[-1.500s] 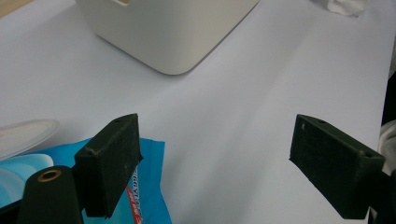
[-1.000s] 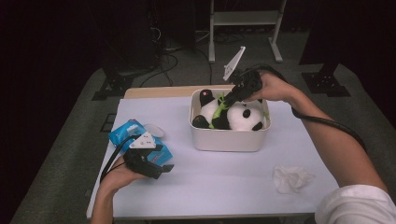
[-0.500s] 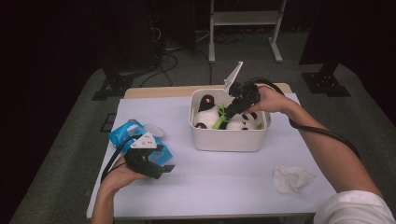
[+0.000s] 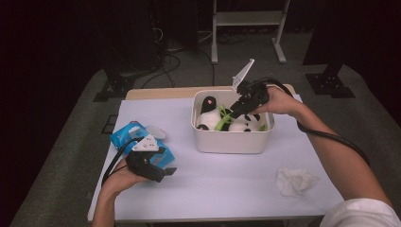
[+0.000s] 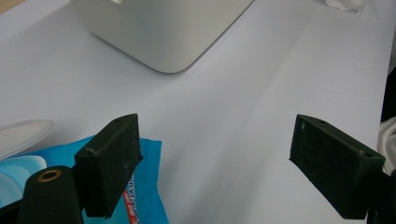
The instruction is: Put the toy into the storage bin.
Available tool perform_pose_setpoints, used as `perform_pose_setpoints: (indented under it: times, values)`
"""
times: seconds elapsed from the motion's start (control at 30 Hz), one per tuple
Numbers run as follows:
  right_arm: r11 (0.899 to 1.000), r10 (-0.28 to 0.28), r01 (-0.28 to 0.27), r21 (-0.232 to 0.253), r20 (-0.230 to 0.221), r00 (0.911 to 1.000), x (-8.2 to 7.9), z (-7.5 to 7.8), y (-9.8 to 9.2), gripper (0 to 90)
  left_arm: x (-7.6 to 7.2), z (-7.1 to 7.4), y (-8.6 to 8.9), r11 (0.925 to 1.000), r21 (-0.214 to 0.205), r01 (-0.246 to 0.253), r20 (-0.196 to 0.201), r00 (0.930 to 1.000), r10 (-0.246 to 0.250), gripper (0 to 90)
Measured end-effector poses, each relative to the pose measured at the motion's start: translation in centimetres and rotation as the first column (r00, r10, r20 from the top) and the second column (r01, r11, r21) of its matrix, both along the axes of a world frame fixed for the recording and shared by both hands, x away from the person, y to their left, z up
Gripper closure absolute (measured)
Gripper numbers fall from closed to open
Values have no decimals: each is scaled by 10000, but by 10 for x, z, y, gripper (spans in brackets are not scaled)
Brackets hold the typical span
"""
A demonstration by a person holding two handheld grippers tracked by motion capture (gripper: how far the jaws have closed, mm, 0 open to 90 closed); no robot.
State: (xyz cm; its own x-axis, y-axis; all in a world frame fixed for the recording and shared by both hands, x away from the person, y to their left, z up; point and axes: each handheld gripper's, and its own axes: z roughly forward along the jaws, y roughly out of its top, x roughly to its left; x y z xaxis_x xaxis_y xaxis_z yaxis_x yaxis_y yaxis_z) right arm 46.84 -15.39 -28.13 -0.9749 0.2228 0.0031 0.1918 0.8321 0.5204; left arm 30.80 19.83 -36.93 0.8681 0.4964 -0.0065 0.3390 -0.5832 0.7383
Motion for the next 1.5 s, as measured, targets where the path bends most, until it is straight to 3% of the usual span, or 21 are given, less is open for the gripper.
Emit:
perform_pose_setpoints:
  times: [0.37,1.2,1.5]
  values:
    - [9984,-320,317,468,60,9995,-5,4,-16,575,-1,-1,-1,10000,24,-1,-7,10000,1,152]
    - [9915,-880,858,975,182,9960,-10,7,-38,485,-7,-3,0,9998,145,-121,-51,9999,122,152]
    - [9852,-1195,1168,1252,137,9927,-19,6,-58,469,-5,-5,-4,9998,179,-31,-100,9999,33,152]
